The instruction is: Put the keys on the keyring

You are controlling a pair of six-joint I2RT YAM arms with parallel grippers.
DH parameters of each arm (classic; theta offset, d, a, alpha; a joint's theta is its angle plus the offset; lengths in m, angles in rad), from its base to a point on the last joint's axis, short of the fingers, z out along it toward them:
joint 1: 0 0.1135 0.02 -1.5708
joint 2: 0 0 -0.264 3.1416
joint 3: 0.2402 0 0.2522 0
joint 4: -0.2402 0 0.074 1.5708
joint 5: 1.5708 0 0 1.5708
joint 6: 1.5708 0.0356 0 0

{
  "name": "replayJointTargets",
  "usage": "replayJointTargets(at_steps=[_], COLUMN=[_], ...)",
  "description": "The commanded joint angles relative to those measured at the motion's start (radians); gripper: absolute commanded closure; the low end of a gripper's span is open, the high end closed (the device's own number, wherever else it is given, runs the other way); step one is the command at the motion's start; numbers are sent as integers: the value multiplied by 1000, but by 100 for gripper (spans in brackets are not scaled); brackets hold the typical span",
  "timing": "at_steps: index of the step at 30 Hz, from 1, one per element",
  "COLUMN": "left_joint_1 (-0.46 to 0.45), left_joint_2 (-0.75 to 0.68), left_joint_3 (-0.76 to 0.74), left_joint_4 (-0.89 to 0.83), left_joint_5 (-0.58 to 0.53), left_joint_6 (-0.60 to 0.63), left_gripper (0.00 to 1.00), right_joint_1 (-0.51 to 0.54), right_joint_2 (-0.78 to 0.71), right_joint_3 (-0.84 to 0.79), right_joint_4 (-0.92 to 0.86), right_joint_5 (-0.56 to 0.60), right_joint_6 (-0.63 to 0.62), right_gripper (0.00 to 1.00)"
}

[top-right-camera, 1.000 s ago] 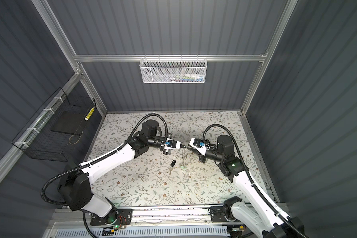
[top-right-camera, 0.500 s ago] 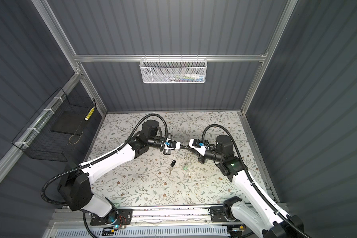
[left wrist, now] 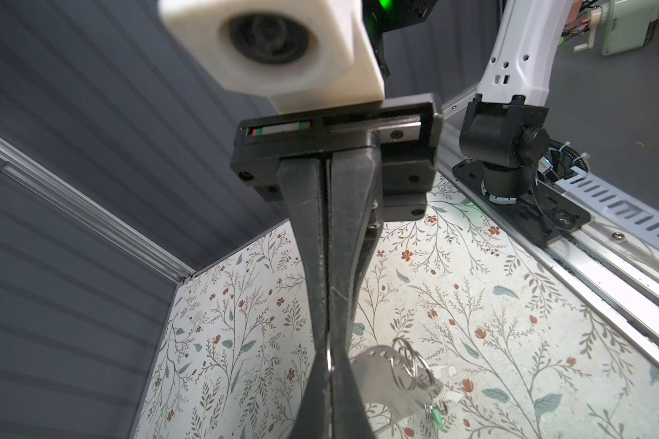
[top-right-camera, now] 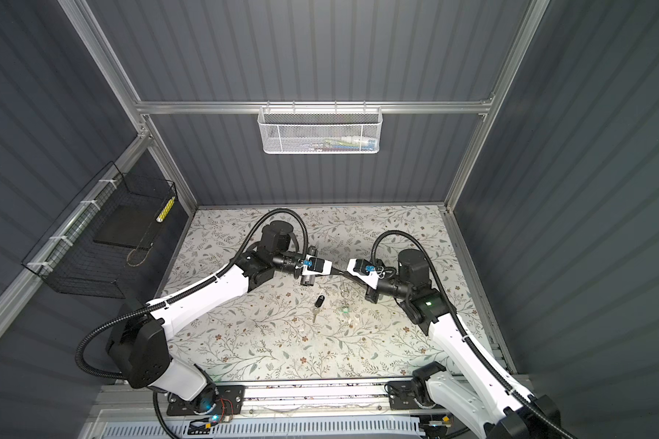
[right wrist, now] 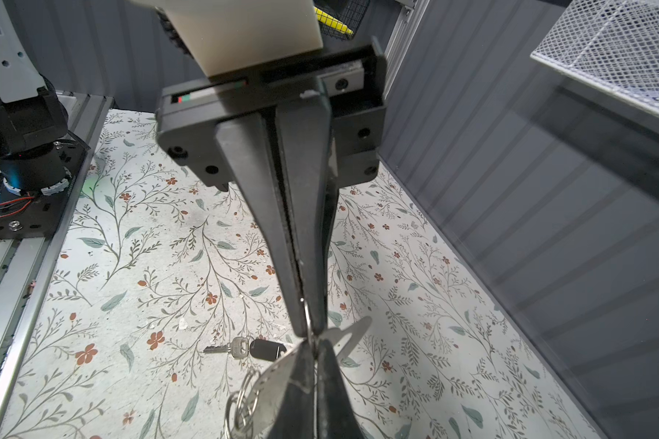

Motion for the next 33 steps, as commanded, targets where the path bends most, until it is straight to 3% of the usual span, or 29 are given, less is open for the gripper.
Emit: replayJointTargets(at_steps=[1,5,8,17,33], left_joint_1=[3,31,49,53,15], left_joint_2=[1,-38,-82,-135,-98], left_joint_3=[18,-32,-72,-173,-118], left_joint_4=[1,53,64,171,166], left_joint_5=[57,28,-16,-66,-103], left_joint_6=[-60,-124,-142,-216,-202], left_gripper=[82,68,66,71,77], right_joint_1=[6,5,4,4,5], right_joint_2=[-9,-12,-12,1,10], right_joint_3=[15,2,-3,-8,8], right_joint_4=[7,32,50,89,52], right_joint_5=[9,10,15,-5,-27], right_joint_6=[12,39,60,93,73], right_gripper=[100,100,100,100,100])
